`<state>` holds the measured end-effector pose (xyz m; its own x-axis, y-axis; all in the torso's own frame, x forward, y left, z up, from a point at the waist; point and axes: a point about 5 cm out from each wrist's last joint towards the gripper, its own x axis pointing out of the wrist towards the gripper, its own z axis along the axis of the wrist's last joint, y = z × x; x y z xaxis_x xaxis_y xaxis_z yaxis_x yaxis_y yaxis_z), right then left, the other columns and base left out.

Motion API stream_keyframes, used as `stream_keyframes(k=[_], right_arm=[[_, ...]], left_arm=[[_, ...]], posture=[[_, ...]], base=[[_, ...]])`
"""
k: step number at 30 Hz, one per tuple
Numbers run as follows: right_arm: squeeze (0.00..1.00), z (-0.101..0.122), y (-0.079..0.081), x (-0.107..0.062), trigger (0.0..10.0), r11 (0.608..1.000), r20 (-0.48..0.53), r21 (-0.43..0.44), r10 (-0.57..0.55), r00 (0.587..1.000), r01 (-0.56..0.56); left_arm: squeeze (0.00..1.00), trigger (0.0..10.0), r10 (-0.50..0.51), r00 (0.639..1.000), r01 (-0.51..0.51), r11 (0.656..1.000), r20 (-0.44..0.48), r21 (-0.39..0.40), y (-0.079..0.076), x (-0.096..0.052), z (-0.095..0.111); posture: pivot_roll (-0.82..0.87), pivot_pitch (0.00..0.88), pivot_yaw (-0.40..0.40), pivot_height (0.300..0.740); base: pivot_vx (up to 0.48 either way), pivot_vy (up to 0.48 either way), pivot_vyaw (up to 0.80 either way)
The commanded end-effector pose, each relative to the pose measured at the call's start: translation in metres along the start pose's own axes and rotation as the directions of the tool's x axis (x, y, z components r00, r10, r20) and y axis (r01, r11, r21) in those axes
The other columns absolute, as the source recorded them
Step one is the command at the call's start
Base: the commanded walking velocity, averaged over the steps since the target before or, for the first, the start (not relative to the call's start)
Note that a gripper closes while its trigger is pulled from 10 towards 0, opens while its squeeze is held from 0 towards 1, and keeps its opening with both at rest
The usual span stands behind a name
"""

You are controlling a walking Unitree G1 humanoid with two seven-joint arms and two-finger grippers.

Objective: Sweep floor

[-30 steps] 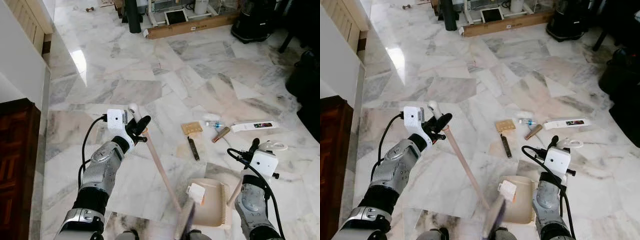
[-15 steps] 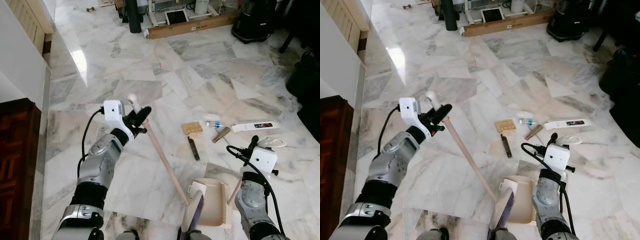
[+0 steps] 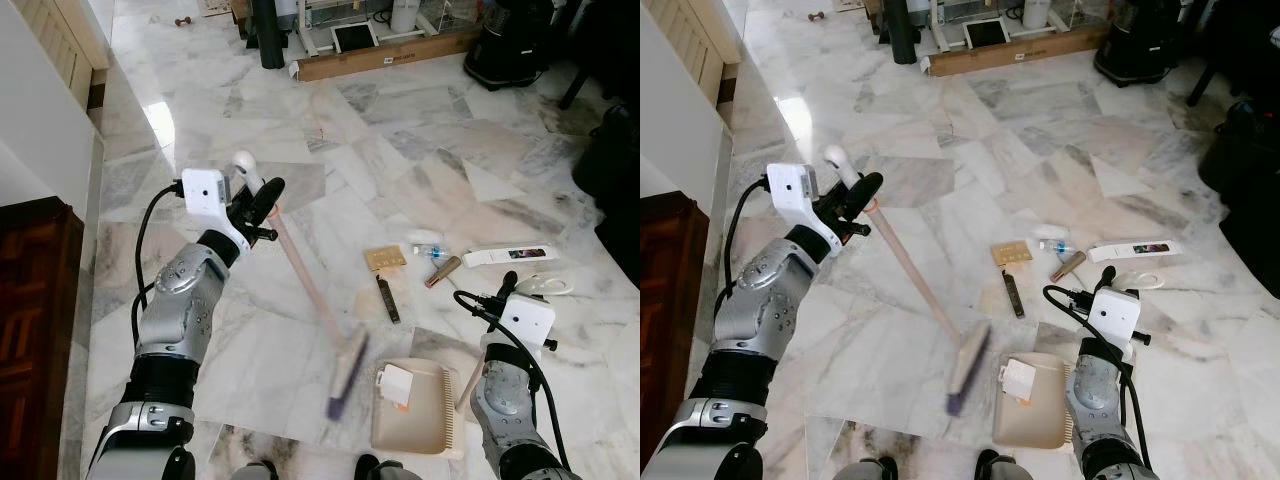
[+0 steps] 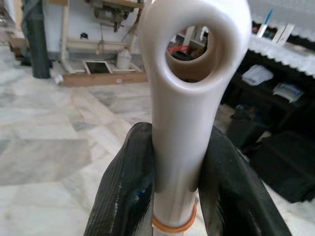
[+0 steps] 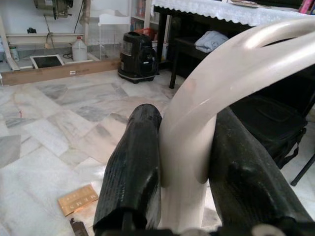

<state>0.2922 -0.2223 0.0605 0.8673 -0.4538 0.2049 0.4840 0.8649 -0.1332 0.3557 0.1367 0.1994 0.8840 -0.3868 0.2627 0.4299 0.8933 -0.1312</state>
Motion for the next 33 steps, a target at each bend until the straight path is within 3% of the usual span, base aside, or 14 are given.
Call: stream_keyframes(k=[1,14,33], right_arm=[[0.00,-0.012,-0.005,-0.008,10.0,0.999,-0.054,-0.033,0.006,0.999,-0.007],[0.00,-0.011,-0.011,-0.009,10.0,1.000,-0.038,-0.031,-0.005,0.999,0.004],[0.00,-0.005,-0.001,-0.008,10.0,1.000,-0.010,0.008,0.021,1.000,-0.021]], left_arm=[[0.00,10.0,-0.005,1.000,0.005,1.000,-0.008,0.006,-0.003,0.001,-0.006],[0.00,10.0,-0.006,0.995,0.005,1.000,-0.099,-0.008,-0.012,0.004,-0.046],[0.00,10.0,-0.037,0.994,0.029,0.997,-0.107,-0.078,-0.017,0.005,-0.052]], posture=[[0.20,0.182,0.022,0.740],[0.17,0.215,0.025,0.740],[0.16,0.194,0.027,0.740]], base=[[0.000,0.000,0.00],[0.000,0.000,0.00],[0.000,0.000,0.00]])
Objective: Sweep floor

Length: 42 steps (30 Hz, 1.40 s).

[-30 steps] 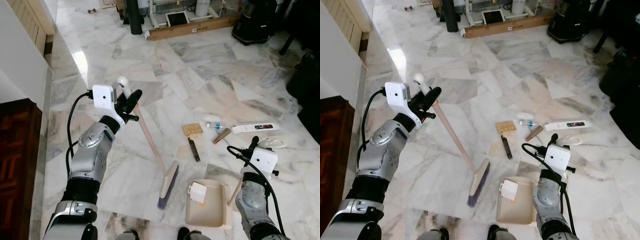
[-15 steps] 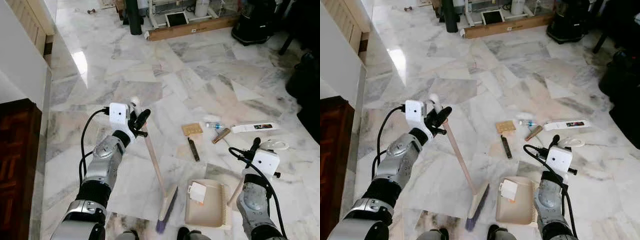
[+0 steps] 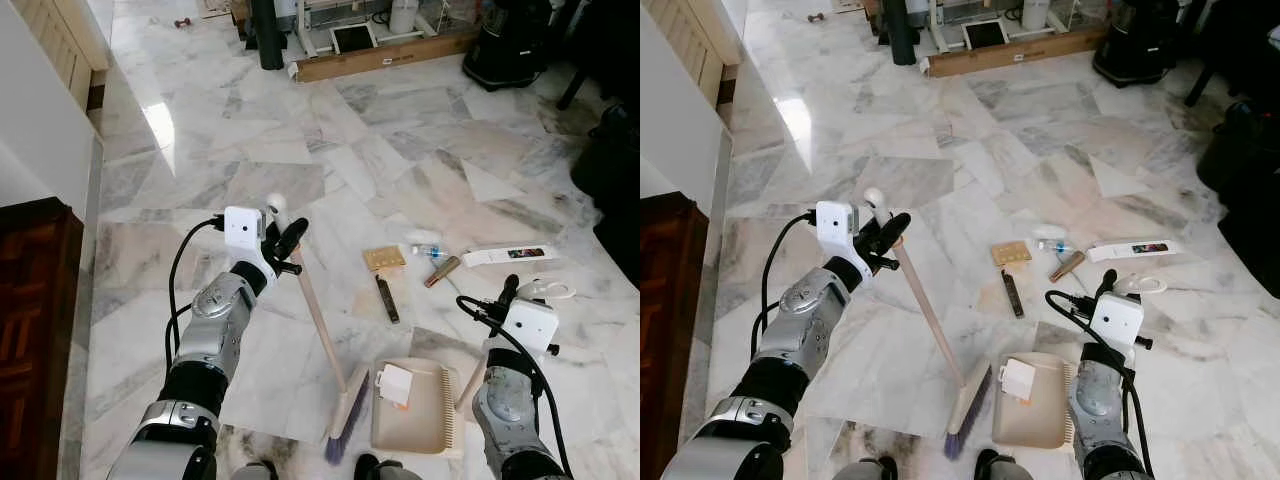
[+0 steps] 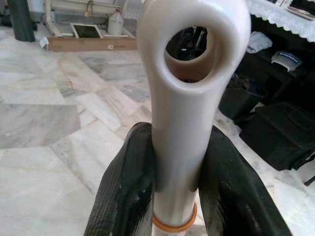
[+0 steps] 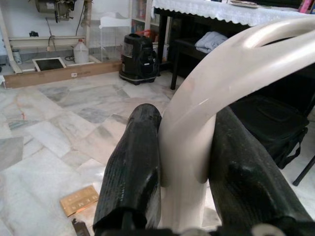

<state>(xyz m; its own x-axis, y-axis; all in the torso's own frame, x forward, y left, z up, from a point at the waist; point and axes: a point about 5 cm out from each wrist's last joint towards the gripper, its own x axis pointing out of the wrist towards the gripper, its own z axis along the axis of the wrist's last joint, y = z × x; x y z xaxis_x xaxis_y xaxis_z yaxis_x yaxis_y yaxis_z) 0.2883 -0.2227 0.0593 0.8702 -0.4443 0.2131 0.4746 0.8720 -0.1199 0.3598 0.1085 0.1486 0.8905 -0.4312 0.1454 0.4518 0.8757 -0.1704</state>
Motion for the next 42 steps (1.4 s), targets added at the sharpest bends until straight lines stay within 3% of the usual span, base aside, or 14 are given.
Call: stream_keyframes(k=[1,23,27,36,42], right_arm=[[0.00,-0.003,0.001,-0.004,10.0,1.000,-0.015,-0.005,0.013,1.000,-0.013],[0.00,0.017,0.006,0.015,10.0,0.994,0.041,0.113,-0.009,0.999,0.004],[0.00,0.022,0.008,0.021,10.0,0.993,0.047,0.121,-0.009,0.999,0.003],[0.00,0.036,0.006,0.036,10.0,0.990,0.094,0.139,-0.012,0.995,-0.001],[0.00,0.038,0.001,0.039,10.0,0.990,0.111,0.138,-0.020,0.994,0.004]], left_arm=[[0.00,10.0,-0.022,1.000,0.022,0.999,0.011,-0.044,-0.002,0.003,0.004],[0.00,10.0,-0.038,0.999,0.039,0.982,0.012,-0.182,-0.012,0.013,0.004],[0.00,10.0,-0.036,0.999,0.041,0.987,0.034,-0.158,-0.009,0.015,0.011],[0.00,10.0,0.000,0.988,-0.001,1.000,0.152,0.004,0.012,0.009,0.053],[0.00,10.0,0.089,0.955,-0.122,0.987,0.283,0.101,0.023,0.008,0.085]], posture=[[0.16,0.187,0.028,0.740],[0.16,0.176,0.023,0.740],[0.17,0.141,0.017,0.740],[0.17,0.062,0.002,0.740],[0.17,0.010,-0.010,0.740]], base=[[0.000,0.000,0.00],[0.000,0.000,0.00],[0.000,0.000,0.00],[0.000,0.000,0.00],[0.000,0.000,0.00]])
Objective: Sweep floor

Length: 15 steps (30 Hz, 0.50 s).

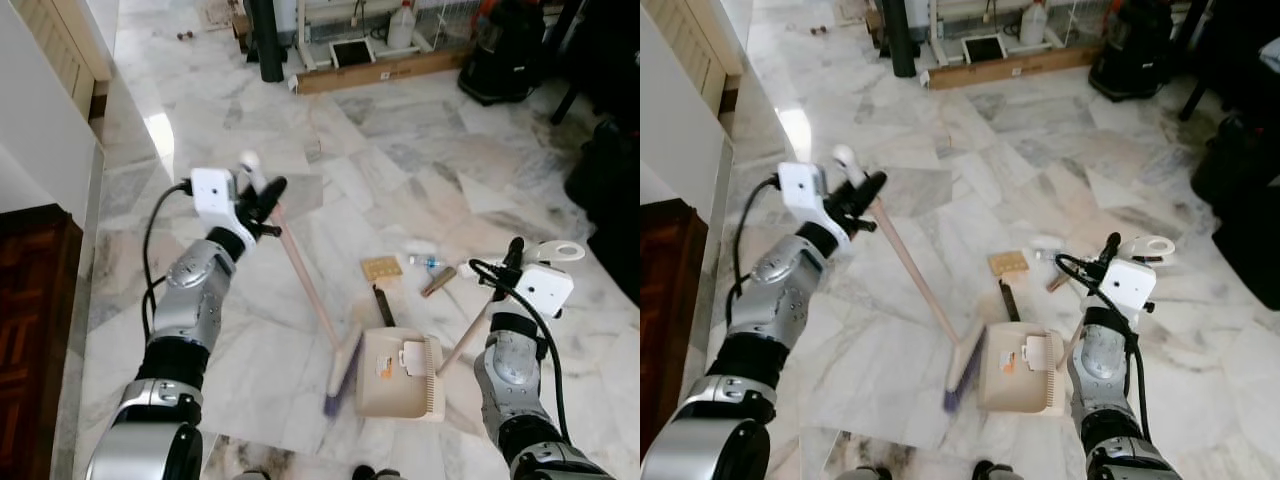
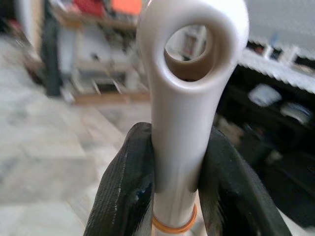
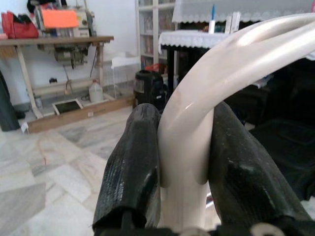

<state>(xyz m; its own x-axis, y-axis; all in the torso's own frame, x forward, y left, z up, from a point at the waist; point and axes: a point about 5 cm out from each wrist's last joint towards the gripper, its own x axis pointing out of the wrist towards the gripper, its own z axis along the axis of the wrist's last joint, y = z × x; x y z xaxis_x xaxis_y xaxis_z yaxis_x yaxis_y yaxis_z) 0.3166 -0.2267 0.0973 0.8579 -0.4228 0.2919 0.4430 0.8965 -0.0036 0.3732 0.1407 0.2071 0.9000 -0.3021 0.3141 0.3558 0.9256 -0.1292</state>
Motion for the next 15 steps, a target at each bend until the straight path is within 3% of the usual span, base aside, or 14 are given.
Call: stream_keyframes(k=[1,6,10,15], right_arm=[[0.00,0.006,-0.005,0.005,10.0,1.000,0.032,0.012,-0.023,0.999,0.022],[0.00,0.010,-0.008,0.007,10.0,0.999,0.050,0.026,-0.045,0.998,0.043],[0.00,0.022,-0.010,0.015,10.0,0.994,0.095,0.071,-0.084,0.992,0.077],[0.00,0.030,-0.013,0.020,10.0,0.989,0.116,0.107,-0.112,0.987,0.100]], left_arm=[[0.00,10.0,0.027,0.994,-0.036,0.996,0.106,0.086,0.001,0.006,0.023],[0.00,10.0,0.043,0.993,-0.058,0.988,0.111,0.140,0.000,0.003,0.015],[0.00,10.0,0.050,0.998,-0.054,0.984,0.030,0.168,-0.005,-0.006,-0.014],[0.00,10.0,0.088,0.996,-0.085,0.980,-0.008,0.178,-0.002,-0.015,-0.031]], posture=[[0.16,0.001,-0.011,0.740],[0.14,0.000,-0.007,0.740],[0.10,0.000,0.014,0.740],[0.08,0.000,0.023,0.740]], base=[[0.000,0.000,0.00],[0.000,0.000,0.00],[0.000,0.000,0.00],[0.000,0.000,0.00]])
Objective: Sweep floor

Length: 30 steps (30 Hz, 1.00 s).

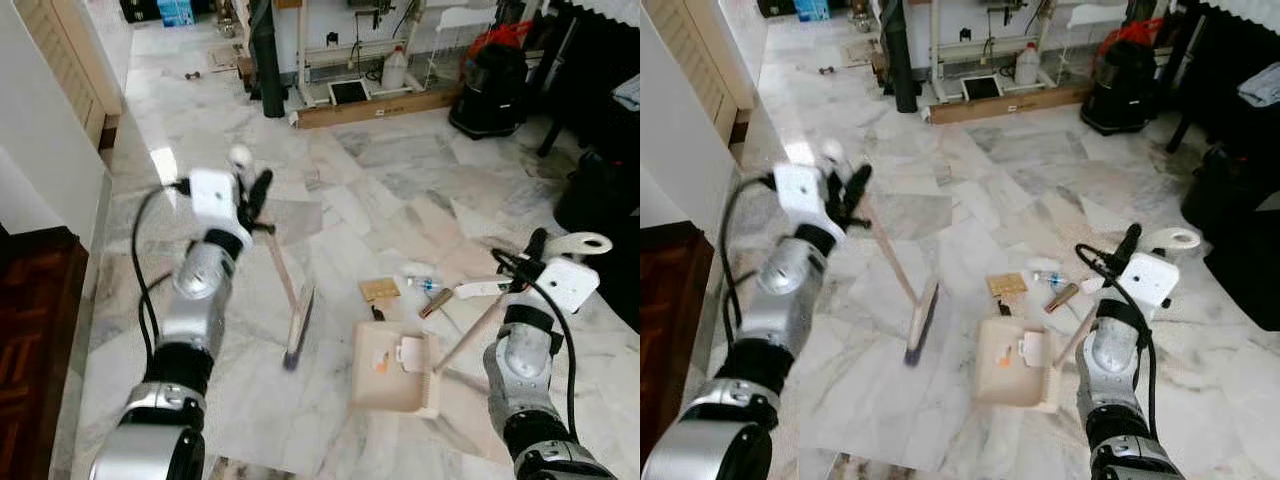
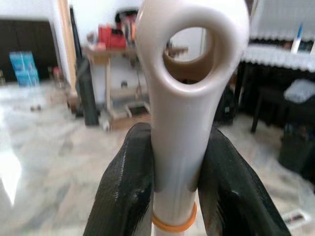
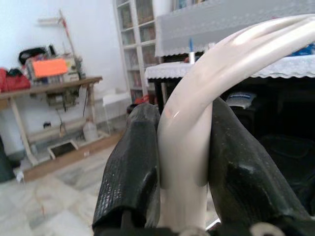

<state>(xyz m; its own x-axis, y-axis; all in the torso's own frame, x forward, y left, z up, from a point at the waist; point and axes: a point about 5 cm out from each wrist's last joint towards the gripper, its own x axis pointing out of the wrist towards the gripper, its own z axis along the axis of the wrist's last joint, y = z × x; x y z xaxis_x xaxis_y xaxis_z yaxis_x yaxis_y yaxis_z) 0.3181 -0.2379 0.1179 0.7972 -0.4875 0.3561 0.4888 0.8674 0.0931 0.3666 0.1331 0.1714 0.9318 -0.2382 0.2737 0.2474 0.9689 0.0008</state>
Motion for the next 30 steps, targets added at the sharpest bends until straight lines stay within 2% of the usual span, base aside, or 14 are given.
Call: stream_keyframes(k=[1,5,7,13,16,30], right_arm=[[0.00,0.013,-0.004,0.010,10.0,0.999,0.056,0.040,-0.033,0.998,0.031],[0.00,0.021,-0.007,0.011,10.0,0.998,0.085,0.056,-0.040,0.996,0.035],[0.00,0.023,-0.012,0.010,10.0,0.998,0.090,0.048,-0.038,0.995,0.034],[0.00,0.024,-0.014,0.008,10.0,0.999,0.093,0.037,-0.036,0.995,0.033],[0.00,0.028,-0.009,0.007,10.0,0.999,0.105,0.047,-0.032,0.994,0.028],[0.00,0.035,-0.005,0.003,10.0,0.998,0.104,0.060,-0.018,0.994,0.012]], left_arm=[[0.00,10.0,0.026,1.000,-0.026,0.999,0.008,0.030,0.004,-0.002,-0.002],[0.00,10.0,0.041,0.999,-0.042,0.997,0.012,0.064,0.007,-0.003,-0.005],[0.00,10.0,0.080,0.996,-0.082,0.995,0.037,0.056,0.011,-0.001,-0.002],[0.00,10.0,0.083,0.995,-0.086,0.995,0.061,0.052,0.008,0.004,0.004],[0.00,10.0,0.058,0.996,-0.062,0.996,0.060,0.068,0.004,0.005,0.004],[0.00,10.0,0.054,0.995,-0.060,0.995,0.079,0.074,-0.003,0.007,0.006]], posture=[[0.08,0.000,0.022,0.740],[0.06,0.000,0.011,0.740],[0.07,0.000,-0.001,0.740],[0.07,0.000,0.013,0.740],[0.05,0.000,0.020,0.740],[0.05,0.000,0.031,0.740]], base=[[0.000,0.000,0.00],[0.000,0.000,0.00],[0.000,0.000,0.00],[0.000,0.000,0.07],[0.000,0.000,0.76],[0.000,0.000,0.77]])
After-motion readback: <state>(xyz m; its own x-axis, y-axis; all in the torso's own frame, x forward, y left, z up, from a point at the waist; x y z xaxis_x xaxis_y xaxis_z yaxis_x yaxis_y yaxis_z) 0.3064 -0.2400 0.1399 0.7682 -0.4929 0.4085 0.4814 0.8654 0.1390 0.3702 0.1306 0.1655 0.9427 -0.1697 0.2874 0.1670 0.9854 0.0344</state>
